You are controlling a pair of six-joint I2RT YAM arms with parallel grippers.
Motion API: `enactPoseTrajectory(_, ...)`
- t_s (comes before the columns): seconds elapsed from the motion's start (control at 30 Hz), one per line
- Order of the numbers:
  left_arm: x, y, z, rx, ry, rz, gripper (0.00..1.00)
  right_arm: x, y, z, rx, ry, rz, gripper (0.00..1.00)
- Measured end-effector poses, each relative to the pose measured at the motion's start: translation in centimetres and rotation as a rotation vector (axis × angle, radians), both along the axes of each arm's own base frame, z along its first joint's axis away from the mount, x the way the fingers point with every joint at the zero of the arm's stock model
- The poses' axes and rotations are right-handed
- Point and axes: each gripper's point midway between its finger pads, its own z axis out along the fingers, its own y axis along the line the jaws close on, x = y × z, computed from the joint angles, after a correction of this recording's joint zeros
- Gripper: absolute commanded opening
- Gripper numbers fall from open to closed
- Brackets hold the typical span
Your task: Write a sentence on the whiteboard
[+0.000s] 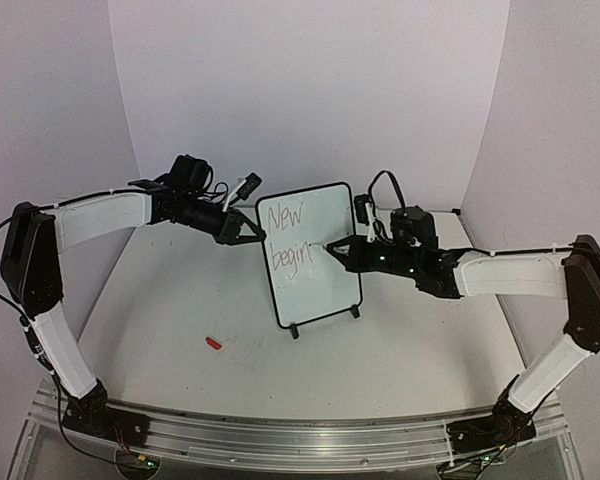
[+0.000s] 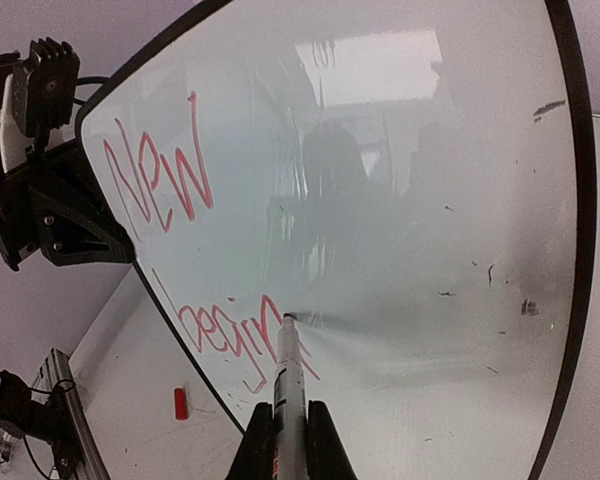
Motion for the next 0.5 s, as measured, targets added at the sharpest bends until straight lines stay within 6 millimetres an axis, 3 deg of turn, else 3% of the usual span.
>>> enactPoseTrajectory(0.5, 0.02, 0.0, 0.01, 0.0, -0.001, 0.001, 0.0, 0.55, -0.08, 0.84, 0.004, -0.024, -0.015, 0.0)
